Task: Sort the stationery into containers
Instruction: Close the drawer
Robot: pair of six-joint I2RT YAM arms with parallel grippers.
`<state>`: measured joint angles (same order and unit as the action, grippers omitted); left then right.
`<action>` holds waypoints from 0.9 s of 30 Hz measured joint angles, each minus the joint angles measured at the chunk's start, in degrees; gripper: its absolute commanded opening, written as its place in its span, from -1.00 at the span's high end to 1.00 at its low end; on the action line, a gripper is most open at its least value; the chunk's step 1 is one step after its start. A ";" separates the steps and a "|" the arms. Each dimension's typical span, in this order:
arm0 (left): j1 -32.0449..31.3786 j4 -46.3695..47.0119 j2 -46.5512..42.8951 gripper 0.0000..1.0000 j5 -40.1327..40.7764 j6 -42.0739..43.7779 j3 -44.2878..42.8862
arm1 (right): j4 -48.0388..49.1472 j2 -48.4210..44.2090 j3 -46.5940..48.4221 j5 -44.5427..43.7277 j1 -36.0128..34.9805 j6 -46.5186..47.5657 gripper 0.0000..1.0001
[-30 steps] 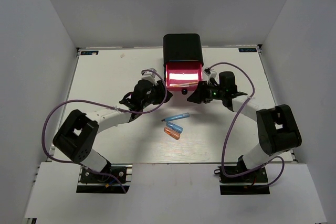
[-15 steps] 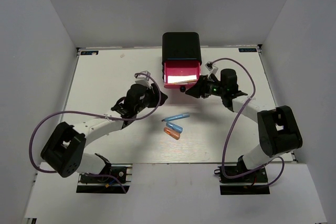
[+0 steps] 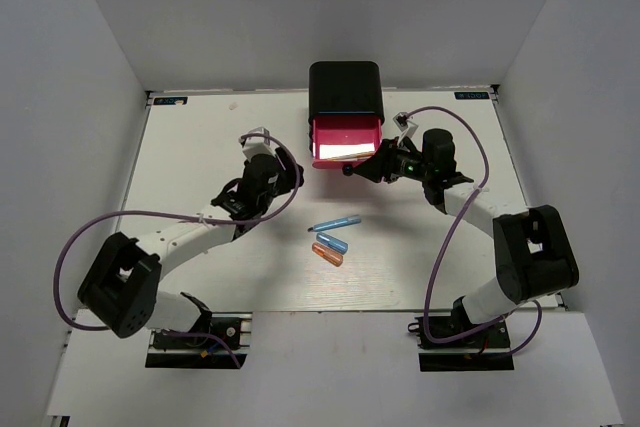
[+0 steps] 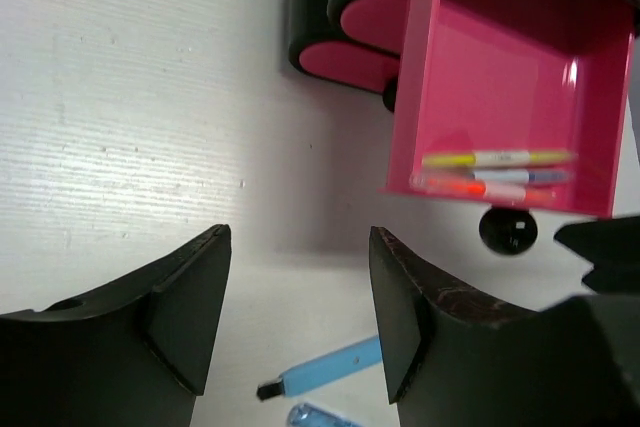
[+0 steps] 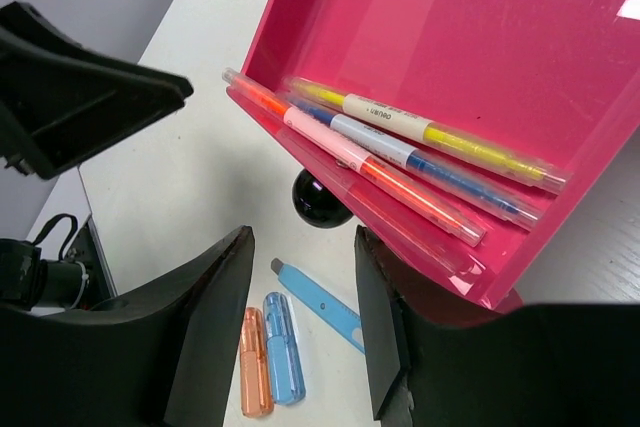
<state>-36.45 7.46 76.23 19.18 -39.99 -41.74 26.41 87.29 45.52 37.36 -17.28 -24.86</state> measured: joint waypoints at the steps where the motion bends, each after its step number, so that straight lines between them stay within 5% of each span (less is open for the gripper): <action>1: 0.00 -0.37 1.29 -0.35 0.85 -0.20 -1.38 | 0.00 -0.04 0.00 -0.04 0.00 0.02 -0.02; 27: 0.50 -2.21 9.51 -0.30 1.97 -0.81 -9.75 | -0.11 -0.68 -0.33 -0.83 0.00 1.09 0.01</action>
<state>-35.94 5.26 85.73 21.15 -40.80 -51.48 26.30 86.61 45.19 36.53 -17.28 -23.77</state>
